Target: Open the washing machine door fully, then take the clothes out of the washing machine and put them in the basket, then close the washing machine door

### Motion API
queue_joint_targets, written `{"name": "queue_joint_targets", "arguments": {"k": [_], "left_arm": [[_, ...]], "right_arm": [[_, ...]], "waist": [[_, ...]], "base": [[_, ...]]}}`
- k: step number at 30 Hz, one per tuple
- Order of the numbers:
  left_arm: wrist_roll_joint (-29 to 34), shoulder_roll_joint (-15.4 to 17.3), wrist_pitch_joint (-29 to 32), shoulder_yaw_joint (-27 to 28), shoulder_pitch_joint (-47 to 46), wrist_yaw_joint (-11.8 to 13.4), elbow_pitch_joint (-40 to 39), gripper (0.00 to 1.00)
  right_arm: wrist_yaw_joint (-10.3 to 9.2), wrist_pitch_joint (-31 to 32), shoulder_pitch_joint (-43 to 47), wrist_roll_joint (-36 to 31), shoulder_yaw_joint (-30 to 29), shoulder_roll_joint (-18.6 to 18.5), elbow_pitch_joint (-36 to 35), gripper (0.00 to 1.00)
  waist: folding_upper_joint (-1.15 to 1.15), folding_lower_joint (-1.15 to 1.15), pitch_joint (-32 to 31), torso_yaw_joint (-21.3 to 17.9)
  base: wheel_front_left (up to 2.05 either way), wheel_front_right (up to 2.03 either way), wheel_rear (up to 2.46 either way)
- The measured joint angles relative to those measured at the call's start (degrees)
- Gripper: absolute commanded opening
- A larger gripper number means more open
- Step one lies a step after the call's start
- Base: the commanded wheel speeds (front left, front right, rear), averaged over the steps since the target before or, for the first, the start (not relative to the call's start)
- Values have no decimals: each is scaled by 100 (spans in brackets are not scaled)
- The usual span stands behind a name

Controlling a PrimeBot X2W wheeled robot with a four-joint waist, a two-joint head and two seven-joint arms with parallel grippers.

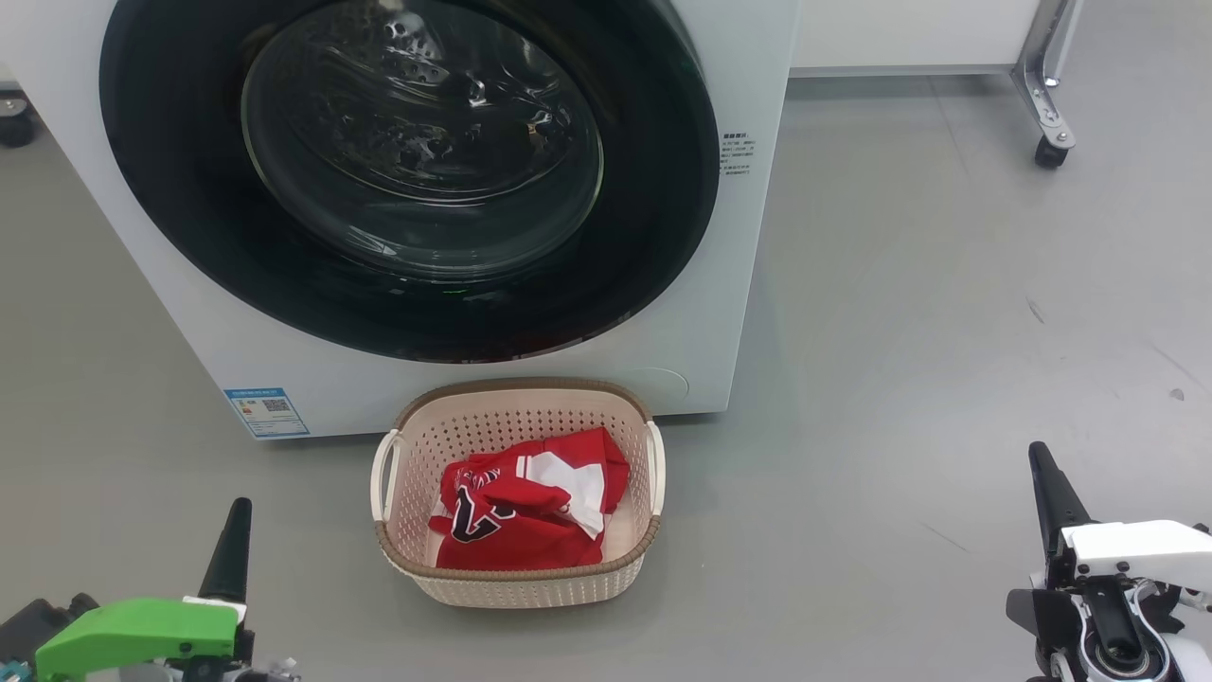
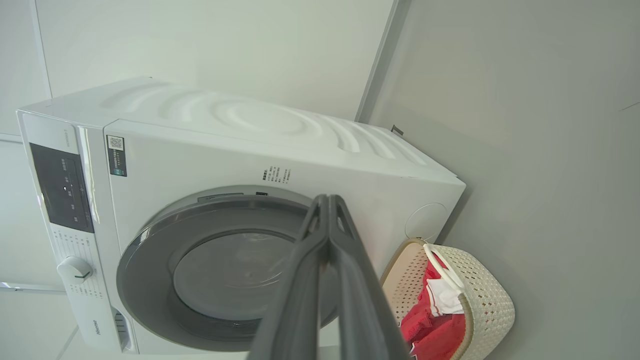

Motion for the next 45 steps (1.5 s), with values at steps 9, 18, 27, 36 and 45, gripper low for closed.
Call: {"name": "queue_joint_targets", "arguments": {"k": [9, 18, 27, 36, 45], "left_arm": [[-670, -1, 145, 127, -89, -125, 113, 0], [-958, -2, 211, 172, -155, -178, 172, 0], [-961, -4, 211, 178, -168, -192, 192, 0], [-961, -5, 211, 183, -170, -193, 211, 0], [-961, -7, 211, 189, -172, -193, 233, 0]], "right_arm": [[89, 135, -66, 620, -169, 64, 78, 0], [102, 227, -126, 886, -246, 79, 118, 0], [103, 227, -126, 886, -255, 81, 127, 0], [119, 227, -127, 886, -257, 83, 145, 0], [119, 227, -128, 886, -260, 87, 153, 0]], "waist": [[0, 0, -16, 17], [0, 0, -23, 23], [0, 1, -23, 23], [0, 0, -24, 23], [0, 0, -25, 23]], "base": [[0, 0, 0], [0, 0, 0], [0, 0, 0], [0, 0, 0], [0, 0, 0]]}}
